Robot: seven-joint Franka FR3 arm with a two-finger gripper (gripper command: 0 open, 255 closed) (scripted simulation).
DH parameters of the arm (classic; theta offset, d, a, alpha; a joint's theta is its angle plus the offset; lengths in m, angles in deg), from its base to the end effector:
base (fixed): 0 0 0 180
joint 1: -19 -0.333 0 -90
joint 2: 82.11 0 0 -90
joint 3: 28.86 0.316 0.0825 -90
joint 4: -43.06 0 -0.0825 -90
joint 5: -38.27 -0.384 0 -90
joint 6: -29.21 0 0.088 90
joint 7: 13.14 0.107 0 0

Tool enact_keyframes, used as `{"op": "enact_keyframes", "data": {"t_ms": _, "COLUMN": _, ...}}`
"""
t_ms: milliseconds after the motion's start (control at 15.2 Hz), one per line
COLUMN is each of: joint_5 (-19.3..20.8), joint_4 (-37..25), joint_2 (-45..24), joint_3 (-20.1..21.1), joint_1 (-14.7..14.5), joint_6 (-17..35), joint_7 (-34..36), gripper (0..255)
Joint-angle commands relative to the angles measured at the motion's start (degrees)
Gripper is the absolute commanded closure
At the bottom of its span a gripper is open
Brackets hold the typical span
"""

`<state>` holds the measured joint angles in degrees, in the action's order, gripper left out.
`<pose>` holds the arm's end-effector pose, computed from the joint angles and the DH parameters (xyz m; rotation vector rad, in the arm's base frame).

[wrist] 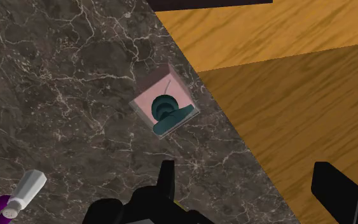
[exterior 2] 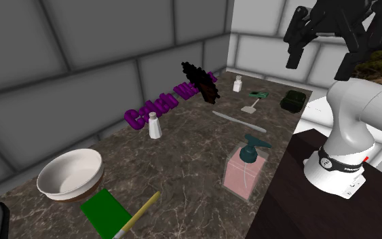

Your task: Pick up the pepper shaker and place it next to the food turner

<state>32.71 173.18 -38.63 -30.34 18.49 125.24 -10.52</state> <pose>0.3253 0.0009 0.6332 -3.0127 0.0894 -0.2442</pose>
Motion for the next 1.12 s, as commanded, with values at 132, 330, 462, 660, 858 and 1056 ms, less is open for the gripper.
{"op": "enact_keyframes", "data": {"t_ms": 132, "joint_5": 1.10, "joint_4": 0.76, "joint_2": -1.69, "joint_3": -1.98, "joint_1": 0.41, "joint_6": 1.98, "joint_7": -2.83, "gripper": 0}}
{"op": "enact_keyframes", "data": {"t_ms": 330, "joint_5": 2.58, "joint_4": 1.33, "joint_2": -4.77, "joint_3": -4.93, "joint_1": 0.99, "joint_6": 5.00, "joint_7": -7.03, "gripper": 0}}
{"op": "enact_keyframes", "data": {"t_ms": 462, "joint_5": 3.42, "joint_4": 1.35, "joint_2": -7.17, "joint_3": -6.90, "joint_1": 1.31, "joint_6": 7.02, "joint_7": -9.81, "gripper": 0}}
{"op": "enact_keyframes", "data": {"t_ms": 660, "joint_5": 4.38, "joint_4": 0.79, "joint_2": -11.26, "joint_3": -9.84, "joint_1": 1.68, "joint_6": 10.00, "joint_7": -13.98, "gripper": 0}}
{"op": "enact_keyframes", "data": {"t_ms": 858, "joint_5": 4.87, "joint_4": -0.45, "joint_2": -15.89, "joint_3": -12.74, "joint_1": 1.93, "joint_6": 12.86, "joint_7": -18.19, "gripper": 0}}
{"op": "enact_keyframes", "data": {"t_ms": 1056, "joint_5": 4.77, "joint_4": -2.37, "joint_2": -21.02, "joint_3": -15.55, "joint_1": 2.07, "joint_6": 15.51, "joint_7": -22.50, "gripper": 0}}
